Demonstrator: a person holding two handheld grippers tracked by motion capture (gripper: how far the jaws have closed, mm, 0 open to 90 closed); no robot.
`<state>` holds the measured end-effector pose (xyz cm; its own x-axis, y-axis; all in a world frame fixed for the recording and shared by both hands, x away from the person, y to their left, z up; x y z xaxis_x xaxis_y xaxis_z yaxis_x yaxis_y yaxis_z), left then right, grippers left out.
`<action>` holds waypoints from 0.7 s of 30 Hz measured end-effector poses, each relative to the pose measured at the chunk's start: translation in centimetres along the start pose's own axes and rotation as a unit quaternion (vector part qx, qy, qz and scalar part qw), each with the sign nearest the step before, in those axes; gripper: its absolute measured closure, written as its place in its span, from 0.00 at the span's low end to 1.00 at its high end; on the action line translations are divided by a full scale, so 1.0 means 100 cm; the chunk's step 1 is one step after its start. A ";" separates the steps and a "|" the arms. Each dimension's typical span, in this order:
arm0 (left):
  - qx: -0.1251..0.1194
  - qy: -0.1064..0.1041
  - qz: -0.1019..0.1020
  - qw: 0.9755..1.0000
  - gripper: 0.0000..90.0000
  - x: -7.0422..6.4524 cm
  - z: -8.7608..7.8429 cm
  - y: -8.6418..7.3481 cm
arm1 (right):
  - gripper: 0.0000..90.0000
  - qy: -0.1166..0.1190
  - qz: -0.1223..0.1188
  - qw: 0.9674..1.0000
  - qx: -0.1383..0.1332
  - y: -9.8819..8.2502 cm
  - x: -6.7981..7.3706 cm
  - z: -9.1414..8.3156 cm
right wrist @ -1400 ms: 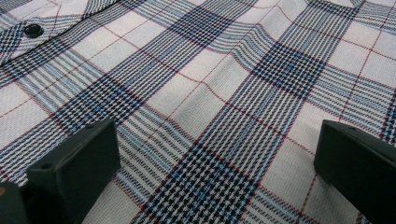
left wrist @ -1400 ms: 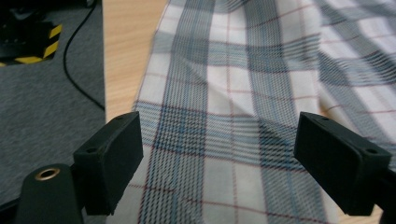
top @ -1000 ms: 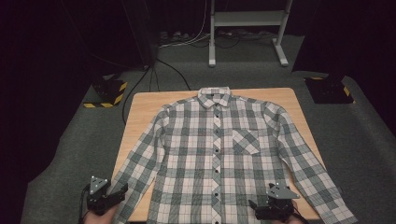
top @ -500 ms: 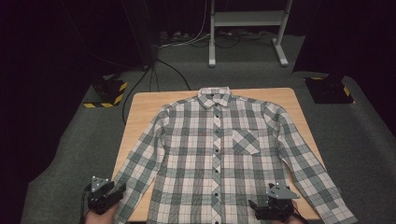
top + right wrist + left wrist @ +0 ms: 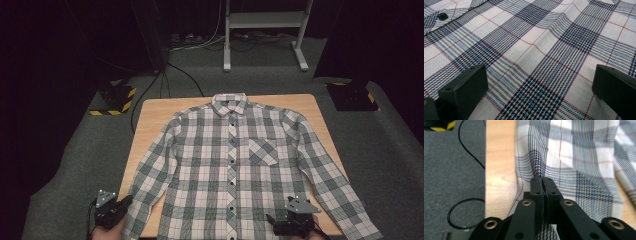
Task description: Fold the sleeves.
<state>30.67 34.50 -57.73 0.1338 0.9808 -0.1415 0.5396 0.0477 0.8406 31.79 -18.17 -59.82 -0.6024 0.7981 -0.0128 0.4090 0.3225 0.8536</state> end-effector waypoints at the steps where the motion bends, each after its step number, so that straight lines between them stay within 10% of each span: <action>1: -0.007 -0.001 -0.001 1.000 0.98 0.000 -0.002 0.003 | 0.00 0.000 0.000 1.000 0.000 0.000 0.000 0.000; 21: -0.092 -0.071 -0.034 0.993 0.98 -0.029 -0.028 0.033 | 0.00 0.001 0.000 1.000 0.000 0.000 0.000 0.000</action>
<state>29.76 32.38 -53.11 0.2252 0.9382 -0.2629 0.3918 0.1599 0.9061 31.79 -18.18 -59.82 -0.6040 0.7969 -0.0124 0.4086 0.3230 0.8536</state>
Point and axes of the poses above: each handheld gripper's, and its own axes: z roughly forward along the jaws, y roughly out of its top, x roughly to its left, the point moved 7 cm from there along z, roughly forward along the jaws, and after that the axes turned 8 degrees about -x, right-handed, at the moved point
